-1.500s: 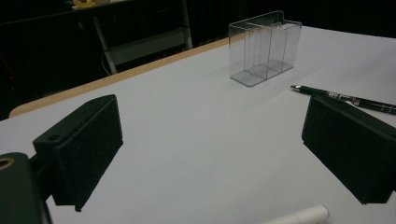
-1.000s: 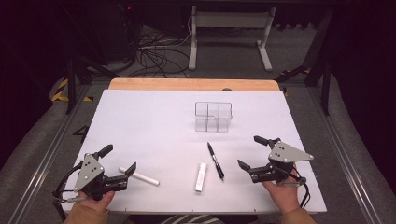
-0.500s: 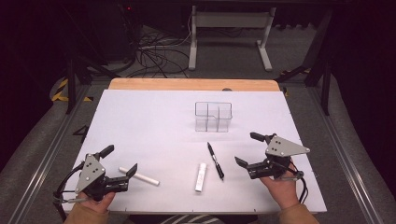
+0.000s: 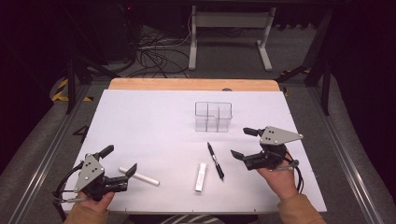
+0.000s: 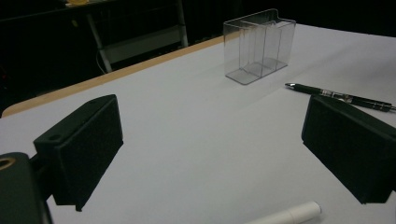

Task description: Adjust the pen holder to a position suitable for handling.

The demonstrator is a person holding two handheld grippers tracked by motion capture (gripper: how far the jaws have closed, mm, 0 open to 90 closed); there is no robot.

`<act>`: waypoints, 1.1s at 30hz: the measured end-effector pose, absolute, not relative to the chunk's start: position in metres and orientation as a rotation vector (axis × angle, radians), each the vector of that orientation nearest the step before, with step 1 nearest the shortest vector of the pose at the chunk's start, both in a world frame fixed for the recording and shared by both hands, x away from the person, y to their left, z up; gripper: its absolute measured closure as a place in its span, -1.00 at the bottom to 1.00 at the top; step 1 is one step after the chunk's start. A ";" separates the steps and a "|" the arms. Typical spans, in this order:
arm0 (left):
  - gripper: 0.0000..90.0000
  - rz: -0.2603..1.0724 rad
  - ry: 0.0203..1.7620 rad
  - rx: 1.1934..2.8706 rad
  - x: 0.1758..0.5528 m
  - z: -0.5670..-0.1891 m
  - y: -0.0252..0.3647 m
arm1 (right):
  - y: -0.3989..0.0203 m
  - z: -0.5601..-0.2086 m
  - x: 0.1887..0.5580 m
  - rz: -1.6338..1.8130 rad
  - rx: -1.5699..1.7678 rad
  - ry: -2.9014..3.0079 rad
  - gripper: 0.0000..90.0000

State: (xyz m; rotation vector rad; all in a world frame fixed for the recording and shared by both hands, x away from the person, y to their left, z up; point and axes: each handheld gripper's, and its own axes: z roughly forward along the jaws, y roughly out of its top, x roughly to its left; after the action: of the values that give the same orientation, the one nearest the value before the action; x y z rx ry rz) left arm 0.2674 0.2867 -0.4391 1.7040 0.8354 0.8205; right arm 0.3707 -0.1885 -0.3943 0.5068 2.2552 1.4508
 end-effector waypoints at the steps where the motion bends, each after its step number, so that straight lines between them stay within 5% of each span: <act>1: -0.86 0.821 0.835 1.704 0.267 -0.439 0.287 | -0.187 -0.394 0.373 1.448 0.509 2.262 -0.66; 33: -0.86 0.822 0.850 1.705 0.268 -0.440 0.290 | -0.152 -0.374 0.431 1.247 0.458 2.399 -0.51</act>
State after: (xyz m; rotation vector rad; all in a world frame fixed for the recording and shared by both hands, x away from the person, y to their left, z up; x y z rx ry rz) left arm 0.2679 0.2895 -0.4399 1.7050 0.8499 0.8216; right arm 0.4308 -0.1519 -0.3736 0.4576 2.3991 1.2472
